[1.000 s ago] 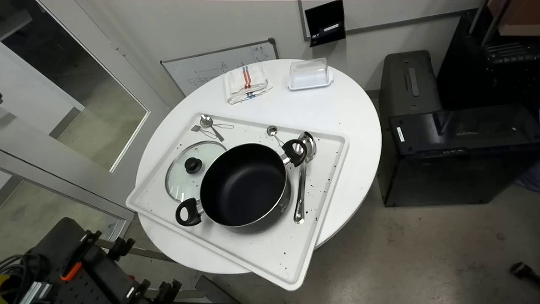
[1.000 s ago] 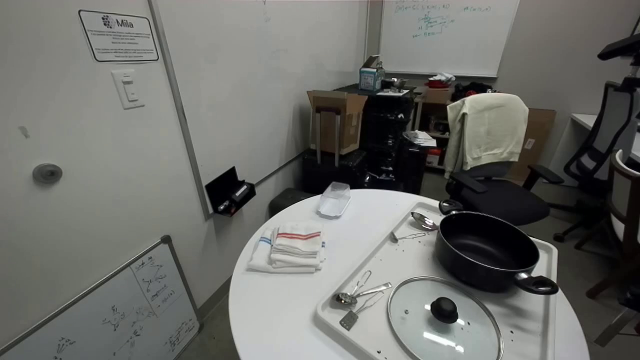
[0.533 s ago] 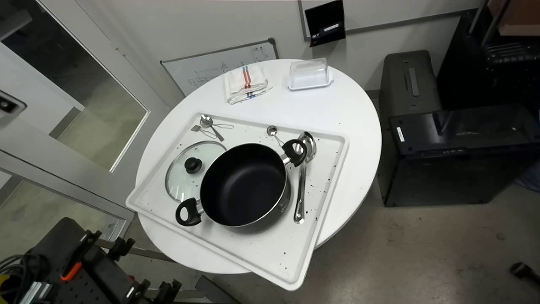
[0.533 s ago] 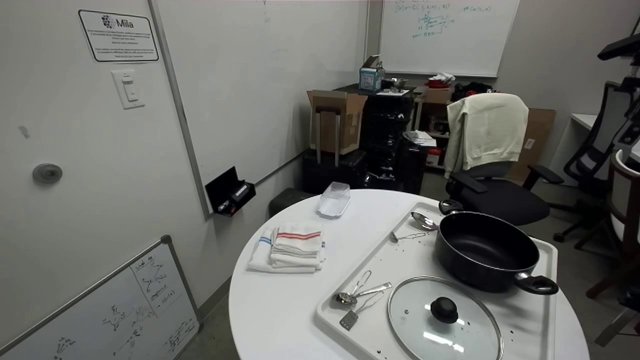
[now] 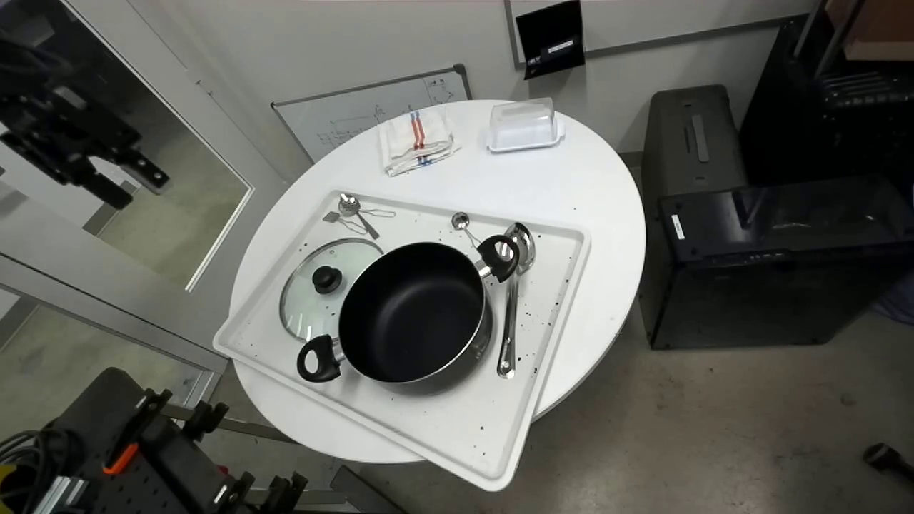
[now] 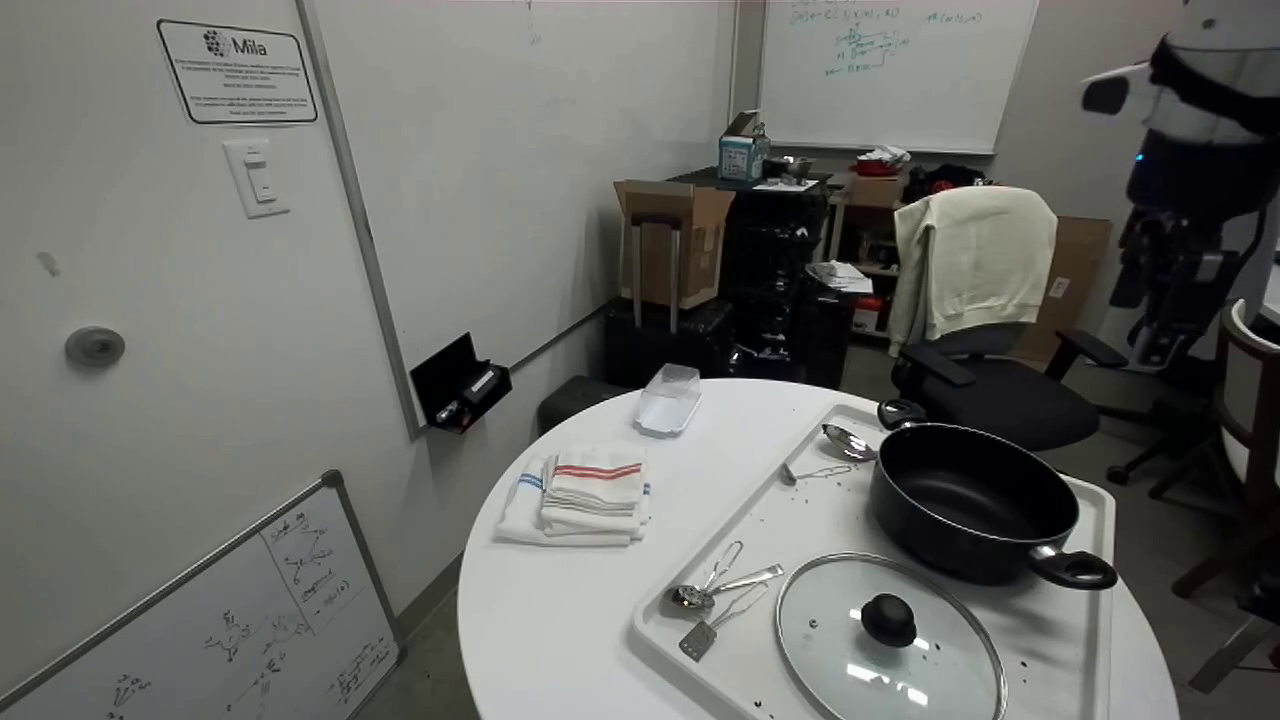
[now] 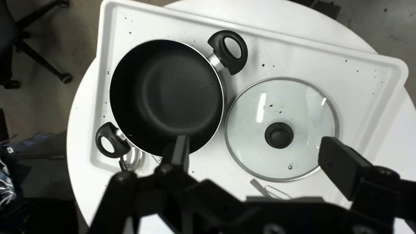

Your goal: Put the lid on the pot

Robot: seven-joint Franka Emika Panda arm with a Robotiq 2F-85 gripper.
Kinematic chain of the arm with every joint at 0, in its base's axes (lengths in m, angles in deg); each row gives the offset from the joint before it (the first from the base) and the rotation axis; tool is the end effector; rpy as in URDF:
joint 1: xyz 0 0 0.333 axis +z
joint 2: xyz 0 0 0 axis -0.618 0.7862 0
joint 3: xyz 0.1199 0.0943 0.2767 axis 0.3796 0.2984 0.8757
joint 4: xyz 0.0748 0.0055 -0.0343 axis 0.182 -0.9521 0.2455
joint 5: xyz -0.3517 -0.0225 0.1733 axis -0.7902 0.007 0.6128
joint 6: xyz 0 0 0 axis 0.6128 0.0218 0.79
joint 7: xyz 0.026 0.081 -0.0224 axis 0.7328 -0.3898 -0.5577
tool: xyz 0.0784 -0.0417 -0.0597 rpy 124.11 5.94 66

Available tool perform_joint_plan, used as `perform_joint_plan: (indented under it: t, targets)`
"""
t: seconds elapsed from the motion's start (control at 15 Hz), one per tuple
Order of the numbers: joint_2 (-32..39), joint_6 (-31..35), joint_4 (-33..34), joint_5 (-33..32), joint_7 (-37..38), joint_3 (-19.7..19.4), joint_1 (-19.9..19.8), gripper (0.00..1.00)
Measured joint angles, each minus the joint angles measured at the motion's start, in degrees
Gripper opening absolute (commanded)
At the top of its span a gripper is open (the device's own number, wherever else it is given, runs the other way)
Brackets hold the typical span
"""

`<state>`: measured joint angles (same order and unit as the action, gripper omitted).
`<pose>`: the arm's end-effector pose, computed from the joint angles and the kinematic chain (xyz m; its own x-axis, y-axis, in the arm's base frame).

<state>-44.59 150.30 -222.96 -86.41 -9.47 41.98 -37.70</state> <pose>0.4125 0.0781 0.3564 0.9487 0.3068 -0.0769 0.3163 -0.9224 0.2218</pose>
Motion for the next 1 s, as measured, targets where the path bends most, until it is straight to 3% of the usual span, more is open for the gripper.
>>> perform_joint_plan:
  t: [1.0]
  targets:
    - [32.00, 1.39, 16.32, -11.79, -16.53, -1.74, 4.48, 1.00]
